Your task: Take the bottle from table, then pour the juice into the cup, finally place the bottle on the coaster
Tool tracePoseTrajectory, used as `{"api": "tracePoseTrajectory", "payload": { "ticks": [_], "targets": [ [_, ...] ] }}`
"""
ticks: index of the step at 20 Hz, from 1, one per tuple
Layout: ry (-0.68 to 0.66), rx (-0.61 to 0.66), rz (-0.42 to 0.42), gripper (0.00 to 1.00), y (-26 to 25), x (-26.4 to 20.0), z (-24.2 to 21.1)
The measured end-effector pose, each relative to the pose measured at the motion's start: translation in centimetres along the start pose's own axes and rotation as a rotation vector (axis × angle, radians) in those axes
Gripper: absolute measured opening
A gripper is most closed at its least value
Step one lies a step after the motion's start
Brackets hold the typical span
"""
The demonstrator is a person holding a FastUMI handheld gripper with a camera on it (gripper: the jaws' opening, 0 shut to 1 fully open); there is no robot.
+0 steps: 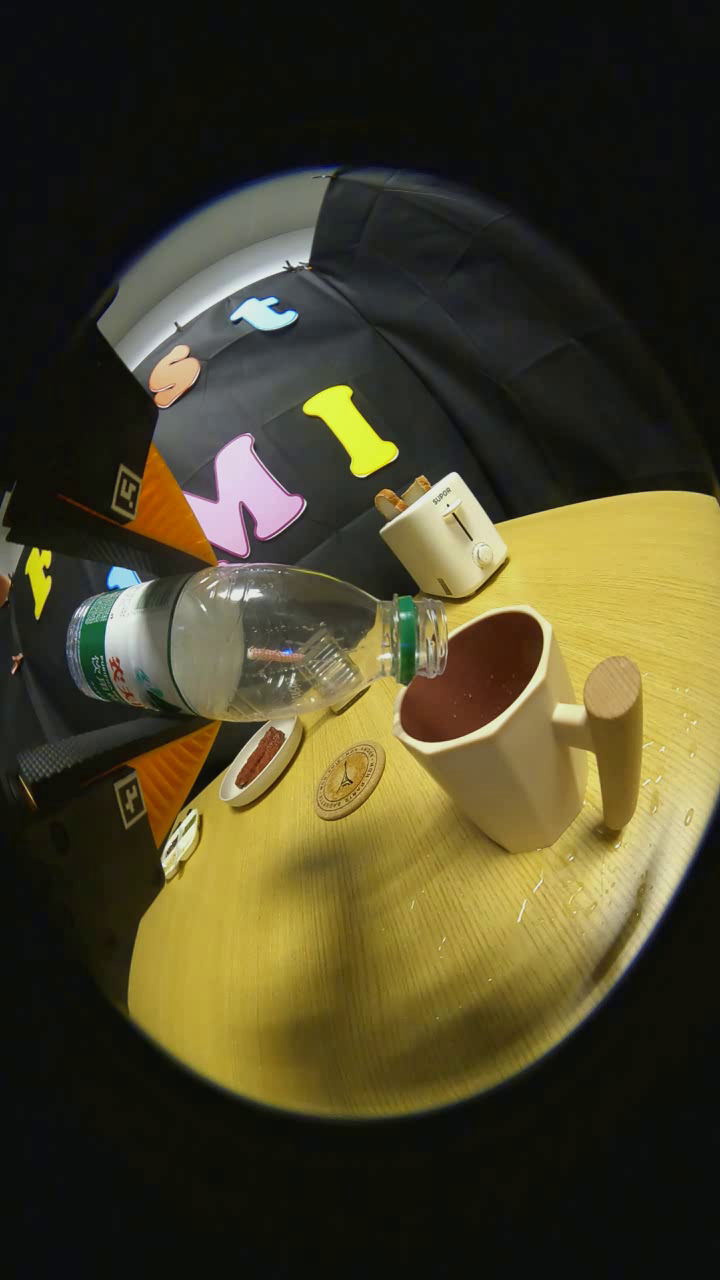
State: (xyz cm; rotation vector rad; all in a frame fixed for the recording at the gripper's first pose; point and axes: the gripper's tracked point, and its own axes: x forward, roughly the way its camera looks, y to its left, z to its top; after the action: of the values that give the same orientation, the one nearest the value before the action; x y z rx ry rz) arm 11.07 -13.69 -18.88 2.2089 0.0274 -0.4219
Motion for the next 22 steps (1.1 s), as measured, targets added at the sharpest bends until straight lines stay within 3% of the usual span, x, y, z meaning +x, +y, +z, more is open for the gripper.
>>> {"api": "tracePoseTrajectory", "payload": {
  "ticks": [9, 15, 22],
  "targets": [
    [-0.061, -0.239, 0.026, 0.75, -1.2, 1.0, 0.0],
    [-0.115, -0.588, 0.032, 0.75, -1.5, 1.0, -0.7],
    [-0.266, -0.961, 0.087, 0.75, 1.5, -0.2, -1.5]
  ]
}}
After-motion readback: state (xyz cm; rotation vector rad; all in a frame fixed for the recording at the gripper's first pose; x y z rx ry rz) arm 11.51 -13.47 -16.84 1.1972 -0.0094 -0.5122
